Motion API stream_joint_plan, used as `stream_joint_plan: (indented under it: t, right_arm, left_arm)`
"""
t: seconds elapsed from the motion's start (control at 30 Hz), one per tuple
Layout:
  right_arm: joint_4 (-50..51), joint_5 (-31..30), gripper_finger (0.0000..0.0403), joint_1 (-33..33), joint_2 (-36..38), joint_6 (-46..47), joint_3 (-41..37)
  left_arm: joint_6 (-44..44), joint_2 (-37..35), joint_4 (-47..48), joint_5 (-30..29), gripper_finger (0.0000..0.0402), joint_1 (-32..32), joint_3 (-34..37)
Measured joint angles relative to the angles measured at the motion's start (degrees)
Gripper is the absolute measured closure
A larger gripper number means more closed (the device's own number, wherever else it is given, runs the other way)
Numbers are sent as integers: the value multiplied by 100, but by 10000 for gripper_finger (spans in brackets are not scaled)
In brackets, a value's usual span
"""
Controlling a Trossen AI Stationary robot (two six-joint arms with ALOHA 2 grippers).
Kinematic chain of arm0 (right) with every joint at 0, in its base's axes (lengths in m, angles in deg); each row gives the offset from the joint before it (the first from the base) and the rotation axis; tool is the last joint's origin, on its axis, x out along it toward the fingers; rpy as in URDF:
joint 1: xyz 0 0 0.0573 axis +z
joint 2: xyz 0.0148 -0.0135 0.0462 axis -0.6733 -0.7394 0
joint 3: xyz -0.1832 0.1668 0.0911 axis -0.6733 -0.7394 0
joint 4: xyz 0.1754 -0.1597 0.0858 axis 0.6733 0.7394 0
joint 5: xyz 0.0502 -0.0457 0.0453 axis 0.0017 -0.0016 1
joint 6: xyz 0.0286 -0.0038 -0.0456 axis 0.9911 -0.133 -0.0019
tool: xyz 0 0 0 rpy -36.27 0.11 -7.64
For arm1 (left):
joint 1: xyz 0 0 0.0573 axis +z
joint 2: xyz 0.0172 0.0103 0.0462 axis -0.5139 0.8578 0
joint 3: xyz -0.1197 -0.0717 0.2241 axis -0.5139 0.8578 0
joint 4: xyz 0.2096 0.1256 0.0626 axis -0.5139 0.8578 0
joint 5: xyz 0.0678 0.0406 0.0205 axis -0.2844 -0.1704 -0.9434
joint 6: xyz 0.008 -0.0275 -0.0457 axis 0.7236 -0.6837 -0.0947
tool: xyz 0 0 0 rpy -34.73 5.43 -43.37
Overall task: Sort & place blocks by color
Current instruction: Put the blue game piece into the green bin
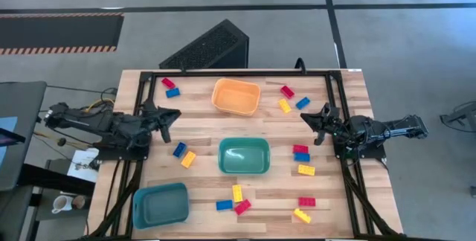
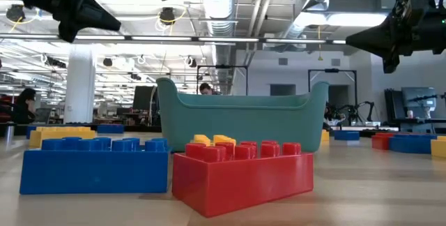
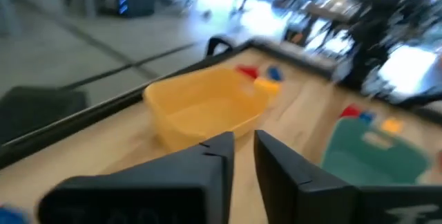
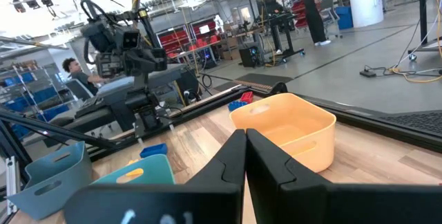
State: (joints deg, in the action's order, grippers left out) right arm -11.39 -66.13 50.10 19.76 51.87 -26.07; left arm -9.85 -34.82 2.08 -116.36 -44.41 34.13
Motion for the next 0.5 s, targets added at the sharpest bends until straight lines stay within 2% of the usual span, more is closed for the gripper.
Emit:
stream_joint_plan:
  t: [0.13, 0.33, 0.5]
  right_arm:
    - [0, -1, 368, 1, 2, -1, 2]
    - [0, 0, 368, -1, 2, -1, 1]
    - [0, 1, 368, 0, 0, -1, 1]
  left_arm:
    - [-388, 1098, 958, 113, 312, 280, -682]
    - [-1194, 2566, 2274, 1124, 234, 678, -1631]
    - [-1648, 3336, 2691, 1986, 175, 691, -1845]
